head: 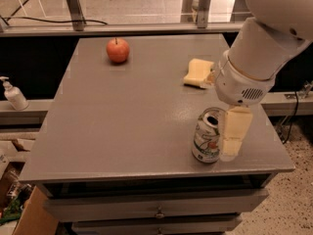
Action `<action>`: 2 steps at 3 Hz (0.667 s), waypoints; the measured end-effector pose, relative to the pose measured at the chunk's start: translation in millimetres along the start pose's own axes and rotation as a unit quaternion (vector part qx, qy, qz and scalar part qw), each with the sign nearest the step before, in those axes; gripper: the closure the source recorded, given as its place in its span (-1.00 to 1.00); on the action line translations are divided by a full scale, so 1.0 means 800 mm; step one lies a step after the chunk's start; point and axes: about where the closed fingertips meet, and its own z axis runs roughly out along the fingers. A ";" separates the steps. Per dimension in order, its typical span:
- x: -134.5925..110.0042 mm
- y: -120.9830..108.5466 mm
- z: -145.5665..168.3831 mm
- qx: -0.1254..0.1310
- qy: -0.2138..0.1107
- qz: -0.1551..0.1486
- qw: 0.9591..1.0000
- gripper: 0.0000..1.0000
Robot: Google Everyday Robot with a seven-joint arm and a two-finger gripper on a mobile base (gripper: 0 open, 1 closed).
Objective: Pick 7up can
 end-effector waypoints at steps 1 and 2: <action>-0.007 0.003 0.003 -0.008 0.003 0.000 1.000 -0.65; -0.009 0.002 0.003 -0.013 0.003 0.007 1.000 -0.16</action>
Offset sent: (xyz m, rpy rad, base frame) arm -0.0028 0.0078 0.0015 -0.0088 0.0464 -0.0245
